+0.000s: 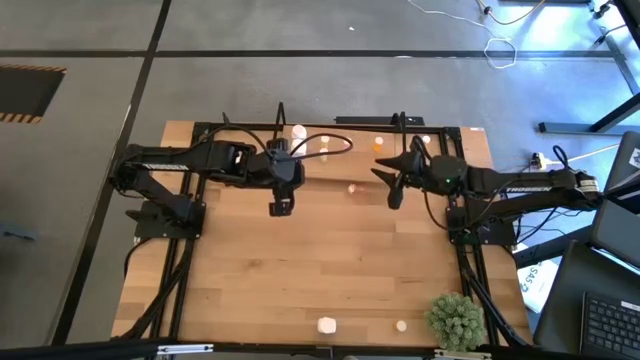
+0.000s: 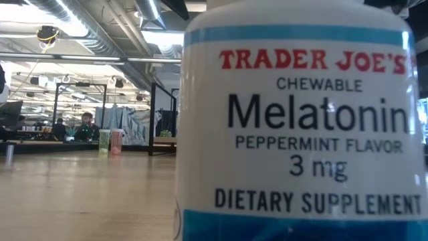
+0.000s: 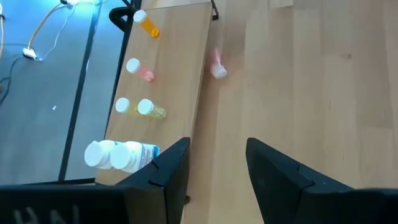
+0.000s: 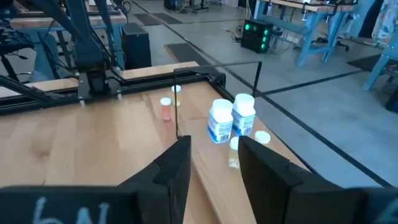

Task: Pick and place medicine bottles onto shelf by color
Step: Put the bottom red pill bottle on the shelf aligned with the other red pill bottle

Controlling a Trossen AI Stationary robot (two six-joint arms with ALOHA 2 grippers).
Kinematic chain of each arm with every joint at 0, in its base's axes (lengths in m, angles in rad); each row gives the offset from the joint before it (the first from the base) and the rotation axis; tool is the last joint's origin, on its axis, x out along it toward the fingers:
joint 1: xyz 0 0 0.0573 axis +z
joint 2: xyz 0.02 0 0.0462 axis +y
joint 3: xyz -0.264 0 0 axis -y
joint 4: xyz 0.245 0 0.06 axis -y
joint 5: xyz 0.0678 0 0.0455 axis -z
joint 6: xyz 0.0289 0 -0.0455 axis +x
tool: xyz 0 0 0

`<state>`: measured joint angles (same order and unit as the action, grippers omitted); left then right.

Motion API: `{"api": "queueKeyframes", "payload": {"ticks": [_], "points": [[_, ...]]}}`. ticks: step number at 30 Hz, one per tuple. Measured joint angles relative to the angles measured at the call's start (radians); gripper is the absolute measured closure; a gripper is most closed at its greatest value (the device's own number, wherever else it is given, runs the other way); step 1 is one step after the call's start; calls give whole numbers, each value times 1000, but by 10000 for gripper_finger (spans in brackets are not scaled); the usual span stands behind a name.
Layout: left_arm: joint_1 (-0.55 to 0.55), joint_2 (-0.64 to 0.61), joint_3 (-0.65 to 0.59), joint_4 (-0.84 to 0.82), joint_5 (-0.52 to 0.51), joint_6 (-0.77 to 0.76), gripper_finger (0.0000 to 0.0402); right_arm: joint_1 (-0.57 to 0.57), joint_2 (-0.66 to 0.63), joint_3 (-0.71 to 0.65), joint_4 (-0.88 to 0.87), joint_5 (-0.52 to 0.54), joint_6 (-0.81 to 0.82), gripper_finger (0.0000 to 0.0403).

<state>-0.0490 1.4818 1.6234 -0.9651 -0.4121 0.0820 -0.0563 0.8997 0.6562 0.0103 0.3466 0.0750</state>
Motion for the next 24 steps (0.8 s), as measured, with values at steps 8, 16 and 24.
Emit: {"api": "queueKeyframes", "payload": {"ticks": [8,16,24], "points": [[0,0,0,0,0,-24,250,8,1,-6,-51,-101,-38,267],[0,0,0,-1,2,-28,250,9,64,-6,-160,-166,-55,267],[0,0,0,-30,11,-67,250,9,228,-6,-117,-210,-227,267]]}}
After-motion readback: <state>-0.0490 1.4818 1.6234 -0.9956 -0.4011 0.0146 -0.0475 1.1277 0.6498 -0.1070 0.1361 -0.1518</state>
